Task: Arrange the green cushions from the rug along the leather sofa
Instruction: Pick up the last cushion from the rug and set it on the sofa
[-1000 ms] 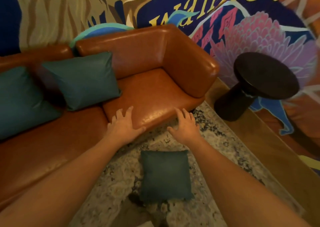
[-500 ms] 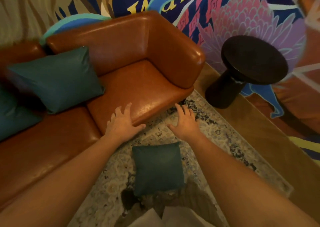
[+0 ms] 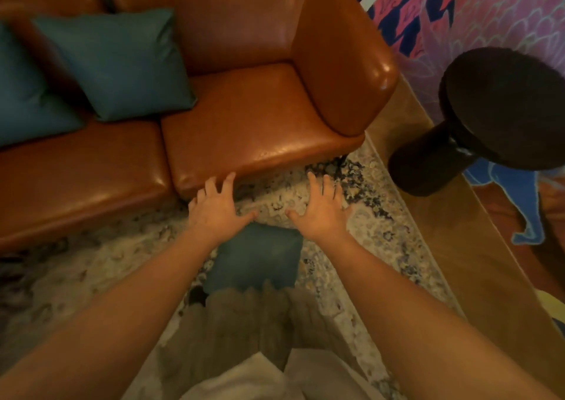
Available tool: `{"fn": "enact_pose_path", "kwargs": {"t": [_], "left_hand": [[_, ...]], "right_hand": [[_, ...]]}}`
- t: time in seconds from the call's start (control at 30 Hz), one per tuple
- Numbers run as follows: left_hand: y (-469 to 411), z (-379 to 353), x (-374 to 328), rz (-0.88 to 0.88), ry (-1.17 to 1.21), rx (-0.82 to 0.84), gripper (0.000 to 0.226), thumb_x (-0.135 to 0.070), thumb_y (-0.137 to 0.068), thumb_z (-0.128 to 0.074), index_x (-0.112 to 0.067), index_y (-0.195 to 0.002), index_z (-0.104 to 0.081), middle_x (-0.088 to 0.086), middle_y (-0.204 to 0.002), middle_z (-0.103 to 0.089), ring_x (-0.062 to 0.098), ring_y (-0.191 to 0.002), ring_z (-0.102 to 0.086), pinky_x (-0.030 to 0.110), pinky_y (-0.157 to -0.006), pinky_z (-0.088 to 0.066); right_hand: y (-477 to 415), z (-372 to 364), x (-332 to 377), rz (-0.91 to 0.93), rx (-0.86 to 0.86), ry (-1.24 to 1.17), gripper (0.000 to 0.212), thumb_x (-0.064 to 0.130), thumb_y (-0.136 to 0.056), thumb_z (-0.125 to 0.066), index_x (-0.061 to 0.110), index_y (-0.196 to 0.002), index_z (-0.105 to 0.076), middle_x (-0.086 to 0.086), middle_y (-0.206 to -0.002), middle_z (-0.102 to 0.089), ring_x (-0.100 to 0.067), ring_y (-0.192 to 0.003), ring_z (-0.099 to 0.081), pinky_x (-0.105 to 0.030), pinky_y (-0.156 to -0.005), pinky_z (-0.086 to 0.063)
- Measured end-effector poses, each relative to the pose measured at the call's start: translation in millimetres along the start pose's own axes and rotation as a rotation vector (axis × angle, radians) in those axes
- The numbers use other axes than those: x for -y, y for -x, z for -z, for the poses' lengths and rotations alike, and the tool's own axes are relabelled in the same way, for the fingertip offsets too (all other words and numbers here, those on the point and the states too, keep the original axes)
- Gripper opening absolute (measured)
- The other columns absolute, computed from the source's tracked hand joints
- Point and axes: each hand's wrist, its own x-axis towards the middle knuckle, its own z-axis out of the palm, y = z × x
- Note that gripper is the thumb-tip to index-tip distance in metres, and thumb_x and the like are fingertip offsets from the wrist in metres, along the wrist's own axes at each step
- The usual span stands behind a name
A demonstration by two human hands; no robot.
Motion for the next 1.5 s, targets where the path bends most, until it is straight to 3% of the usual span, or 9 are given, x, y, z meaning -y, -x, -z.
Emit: {"fn": "enact_pose_path", "kwargs": {"t": [0.33, 0.5, 0.83, 1.17, 1.27, 1.37, 1.5], "left_hand": [[11, -106, 13, 0.196, 0.119, 0.046, 0.106, -0.076, -0.088, -0.062, -0.033, -0.168, -0.006, 0.016, -0.171, -0.013, 0.043, -0.154, -0.025, 0.059, -0.12, -0.031], [-15, -169, 43, 0.226, 0.127, 0.047, 0.107, -0.074, -0.088, -0.063, -0.03, -0.168, -0.006, 0.018, -0.171, -0.014, 0.043, -0.155, -0.022, 0.061, -0.12, -0.029], [-105, -336, 117, 0.252, 0.123, 0.04, 0.107, -0.073, -0.087, -0.064, -0.03, -0.167, -0.006, 0.018, -0.169, -0.016, 0.044, -0.151, -0.027, 0.062, -0.117, -0.032], [-195, -496, 189, 0.382, 0.224, 0.154, 0.121, -0.083, -0.077, -0.068, -0.036, -0.166, -0.002, 0.02, -0.168, -0.02, 0.049, -0.15, -0.028, 0.071, -0.114, -0.034], [-216, -531, 209, 0.451, 0.34, 0.197, 0.138, -0.094, -0.064, -0.066, -0.033, -0.167, 0.001, 0.022, -0.17, -0.018, 0.051, -0.153, -0.024, 0.071, -0.118, -0.027], [-229, -553, 223, 0.537, 0.534, 0.246, 0.163, -0.104, -0.039, -0.066, -0.027, -0.168, -0.004, 0.018, -0.169, -0.026, 0.048, -0.151, -0.032, 0.065, -0.12, -0.033], [-232, -569, 228, 0.517, 0.714, 0.226, 0.152, -0.101, -0.037, -0.074, -0.027, -0.162, -0.029, 0.006, -0.158, -0.049, 0.038, -0.138, -0.053, 0.058, -0.114, -0.045]], "right_hand": [[-5, -94, -72, -0.049, 0.076, -0.07, 0.105, 0.071, -0.089, -0.064, 0.039, -0.166, -0.001, -0.004, -0.175, 0.007, -0.041, -0.16, 0.002, -0.075, -0.117, -0.025], [-26, -164, -91, -0.115, 0.096, -0.107, 0.107, 0.071, -0.088, -0.066, 0.04, -0.166, 0.002, -0.004, -0.176, 0.006, -0.04, -0.16, 0.004, -0.074, -0.119, -0.023], [-103, -347, -121, -0.159, 0.119, -0.166, 0.109, 0.071, -0.088, -0.066, 0.045, -0.164, 0.009, -0.008, -0.175, 0.007, -0.04, -0.16, 0.002, -0.073, -0.12, -0.02], [-169, -516, -174, -0.293, 0.159, -0.165, 0.118, 0.08, -0.08, -0.067, 0.048, -0.162, 0.012, -0.01, -0.174, 0.011, -0.046, -0.158, -0.003, -0.072, -0.117, -0.028], [-180, -552, -189, -0.466, 0.169, -0.316, 0.136, 0.084, -0.069, -0.073, 0.038, -0.164, 0.014, -0.017, -0.173, 0.003, -0.048, -0.157, -0.011, -0.066, -0.12, -0.027], [-188, -574, -201, -0.584, 0.135, -0.581, 0.153, 0.083, -0.055, -0.083, 0.031, -0.166, 0.009, -0.016, -0.172, -0.018, -0.041, -0.154, -0.029, -0.057, -0.123, -0.031], [-197, -582, -212, -0.541, 0.11, -0.759, 0.167, 0.092, -0.033, -0.079, 0.03, -0.167, -0.002, -0.006, -0.168, -0.033, -0.032, -0.151, -0.039, -0.05, -0.123, -0.035]]}}
